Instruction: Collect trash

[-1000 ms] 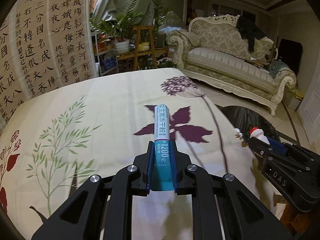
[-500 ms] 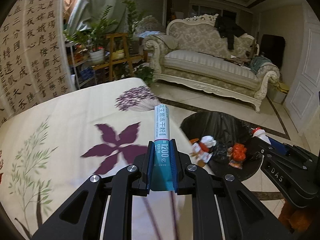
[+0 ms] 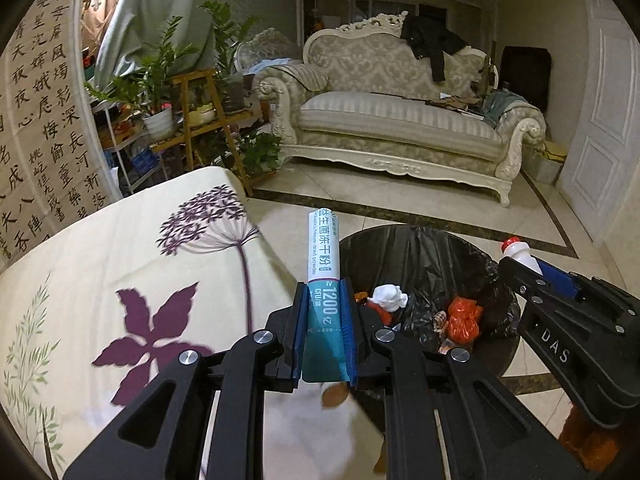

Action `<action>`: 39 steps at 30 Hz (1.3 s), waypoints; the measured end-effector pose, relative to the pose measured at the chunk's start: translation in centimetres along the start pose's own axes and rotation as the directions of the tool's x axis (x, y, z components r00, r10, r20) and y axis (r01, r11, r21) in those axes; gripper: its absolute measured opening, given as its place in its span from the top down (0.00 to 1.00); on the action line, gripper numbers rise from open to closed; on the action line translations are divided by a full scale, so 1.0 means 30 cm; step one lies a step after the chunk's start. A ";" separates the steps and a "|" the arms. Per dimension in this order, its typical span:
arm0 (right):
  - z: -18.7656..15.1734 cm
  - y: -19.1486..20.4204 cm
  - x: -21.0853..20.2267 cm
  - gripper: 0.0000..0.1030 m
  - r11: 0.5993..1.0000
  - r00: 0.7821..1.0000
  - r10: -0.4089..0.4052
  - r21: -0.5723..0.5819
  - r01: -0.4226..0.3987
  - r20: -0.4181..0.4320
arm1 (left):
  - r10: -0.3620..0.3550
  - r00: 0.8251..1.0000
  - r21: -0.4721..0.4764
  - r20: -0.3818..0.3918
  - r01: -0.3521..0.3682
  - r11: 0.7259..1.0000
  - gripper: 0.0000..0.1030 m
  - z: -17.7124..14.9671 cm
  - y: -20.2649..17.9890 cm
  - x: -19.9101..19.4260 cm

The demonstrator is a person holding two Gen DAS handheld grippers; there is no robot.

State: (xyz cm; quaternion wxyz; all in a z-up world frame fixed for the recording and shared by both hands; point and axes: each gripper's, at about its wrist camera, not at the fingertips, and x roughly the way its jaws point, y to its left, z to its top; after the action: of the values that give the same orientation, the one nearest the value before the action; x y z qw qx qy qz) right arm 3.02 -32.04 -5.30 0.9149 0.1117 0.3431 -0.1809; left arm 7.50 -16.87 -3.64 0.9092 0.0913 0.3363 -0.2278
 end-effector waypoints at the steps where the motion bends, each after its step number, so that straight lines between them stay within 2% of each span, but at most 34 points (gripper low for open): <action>1: 0.002 -0.002 0.009 0.75 1.000 1.000 -0.001 0.001 0.001 -0.001 | 0.000 1.000 0.006 -0.004 0.000 1.000 0.83 0.007 -0.009 0.013; 9: 0.013 -0.019 0.082 0.75 1.000 1.000 -0.011 0.014 0.011 -0.023 | 0.004 0.999 0.052 -0.034 -0.002 0.999 0.83 0.045 -0.065 0.097; 11: 0.016 -0.023 0.098 0.72 1.000 1.000 -0.019 0.022 0.020 -0.021 | 0.007 0.999 0.066 -0.046 -0.004 0.998 0.81 0.045 -0.072 0.117; 12: 0.017 -0.029 0.104 0.68 0.999 1.000 -0.021 0.025 0.022 -0.023 | 0.011 0.999 0.068 -0.052 -0.008 0.998 0.78 0.043 -0.074 0.126; 13: 0.015 -0.033 0.106 0.57 0.999 1.000 -0.024 0.032 0.025 -0.020 | 0.014 0.998 0.065 -0.064 -0.010 0.998 0.74 0.043 -0.074 0.138; 15: 0.014 -0.040 0.107 0.54 0.999 0.999 -0.035 0.035 0.035 -0.015 | 0.015 0.998 0.050 -0.068 -0.012 0.999 0.53 0.044 -0.069 0.146; 20: 0.009 -0.050 0.112 0.53 0.998 0.999 -0.047 0.038 0.047 -0.024 | 0.019 0.998 0.037 -0.059 -0.017 0.999 0.42 0.042 -0.062 0.139; 22: 0.007 -0.048 0.107 0.49 0.998 0.999 -0.049 0.039 0.050 -0.022 | 0.020 0.998 0.033 -0.054 -0.018 0.999 0.39 0.042 -0.059 0.135; 24: 0.005 -0.050 0.099 0.44 0.998 0.998 -0.057 0.040 0.058 -0.015 | 0.024 0.999 0.033 -0.048 -0.022 0.999 0.30 0.044 -0.060 0.131; 32: -0.003 -0.068 0.051 0.28 0.995 0.996 -0.085 0.062 0.084 0.013 | 0.043 0.999 0.013 -0.032 -0.043 0.999 0.23 0.029 -0.033 0.090; 39: -0.052 -0.060 -0.015 0.28 0.995 0.997 -0.081 0.066 0.080 0.008 | 0.066 0.998 -0.003 -0.006 -0.066 0.998 0.21 -0.008 0.008 0.002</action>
State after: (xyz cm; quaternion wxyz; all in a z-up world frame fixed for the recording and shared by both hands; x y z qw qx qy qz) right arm 1.05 -33.05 -6.30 0.9045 0.1267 0.3366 -0.2293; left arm 7.51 -16.61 -3.87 0.9154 0.1014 0.3362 -0.1969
